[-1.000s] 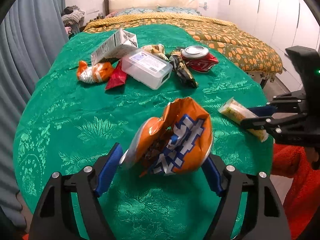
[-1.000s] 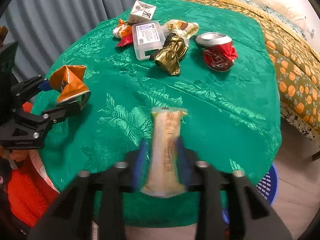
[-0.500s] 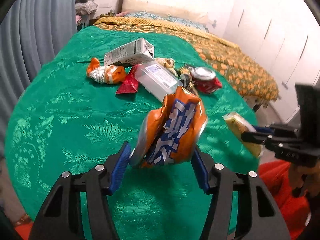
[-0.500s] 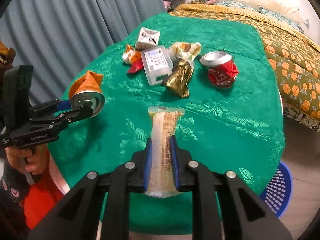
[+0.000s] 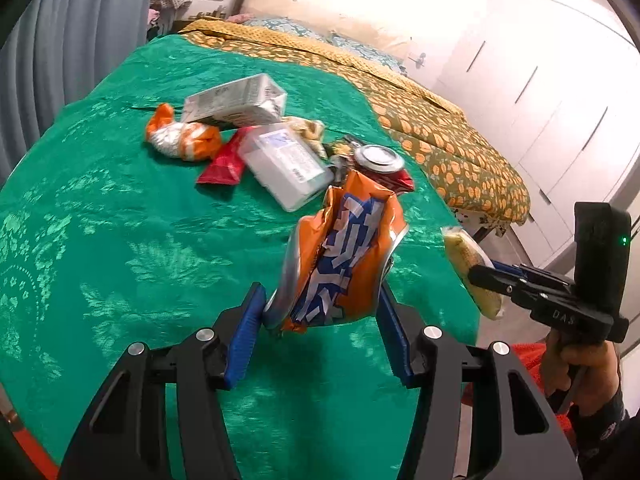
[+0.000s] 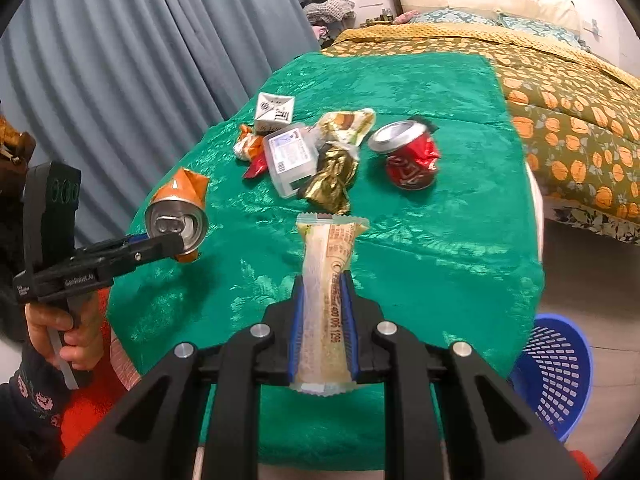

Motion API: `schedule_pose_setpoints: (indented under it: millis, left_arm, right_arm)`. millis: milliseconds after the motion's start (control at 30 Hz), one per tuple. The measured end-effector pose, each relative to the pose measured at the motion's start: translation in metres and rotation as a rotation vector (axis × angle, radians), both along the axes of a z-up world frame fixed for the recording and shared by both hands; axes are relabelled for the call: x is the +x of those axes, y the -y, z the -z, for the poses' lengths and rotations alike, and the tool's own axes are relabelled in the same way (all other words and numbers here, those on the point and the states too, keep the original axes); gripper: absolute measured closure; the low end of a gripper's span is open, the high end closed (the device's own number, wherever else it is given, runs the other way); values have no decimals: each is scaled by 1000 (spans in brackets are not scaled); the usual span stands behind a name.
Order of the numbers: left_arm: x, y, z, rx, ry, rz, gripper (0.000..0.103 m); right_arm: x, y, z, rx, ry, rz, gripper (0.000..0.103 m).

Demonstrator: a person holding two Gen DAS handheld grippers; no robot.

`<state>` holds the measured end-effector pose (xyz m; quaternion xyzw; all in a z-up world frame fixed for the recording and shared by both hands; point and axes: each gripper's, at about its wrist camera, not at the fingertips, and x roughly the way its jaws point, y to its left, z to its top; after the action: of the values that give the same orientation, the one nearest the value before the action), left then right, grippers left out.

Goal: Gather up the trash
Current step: 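Carry the chip bag and wrapper over the blue wastebasket with both tools, then open both tools to drop the chip bag and wrapper into the basket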

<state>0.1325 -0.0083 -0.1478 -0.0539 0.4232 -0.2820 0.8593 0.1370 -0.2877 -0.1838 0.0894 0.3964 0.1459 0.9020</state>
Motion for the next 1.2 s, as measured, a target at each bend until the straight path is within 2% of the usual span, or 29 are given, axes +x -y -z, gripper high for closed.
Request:
schedule_pose_setpoints:
  millis: [200, 400, 500, 633, 833, 1033, 1200]
  left_arm:
    - [-19, 52, -19, 40, 30, 81, 48]
    - [-36, 145, -24, 44, -8, 231, 44]
    - [-41, 194, -17, 37, -54, 299, 42]
    - [-46, 260, -1, 70, -84, 371, 41]
    - [-44, 328, 38, 126, -113, 394, 39]
    - [-37, 365, 64, 138, -135, 409, 37]
    - [-33, 380, 81, 149, -144, 407, 36]
  right_arm:
    - [-17, 42, -9, -14, 19, 61, 86]
    - [-39, 122, 0, -77, -10, 240, 86]
    - [-46, 157, 11, -99, -33, 309, 86]
    - [-51, 202, 33, -92, -82, 398, 86]
    - [-46, 246, 44, -62, -145, 442, 86]
    - [-48, 274, 56, -20, -154, 486, 86]
    - [-45, 293, 69, 38, -165, 511, 86]
